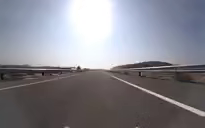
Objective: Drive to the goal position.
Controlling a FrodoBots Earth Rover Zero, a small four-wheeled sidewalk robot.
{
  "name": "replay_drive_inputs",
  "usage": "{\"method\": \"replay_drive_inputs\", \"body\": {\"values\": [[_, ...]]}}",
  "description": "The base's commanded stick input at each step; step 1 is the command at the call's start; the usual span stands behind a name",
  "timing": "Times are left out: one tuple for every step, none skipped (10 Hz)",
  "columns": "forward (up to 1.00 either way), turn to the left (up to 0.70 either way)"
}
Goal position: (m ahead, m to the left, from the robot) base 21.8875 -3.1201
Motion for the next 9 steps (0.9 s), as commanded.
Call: {"method": "replay_drive_inputs", "body": {"values": [[1.0, 0.0], [1.0, 0.0], [1.0, 0.0], [1.0, 0.0], [1.0, 0.0], [1.0, 0.0], [1.0, 0.0], [1.0, 0.0], [1.0, 0.0]]}}
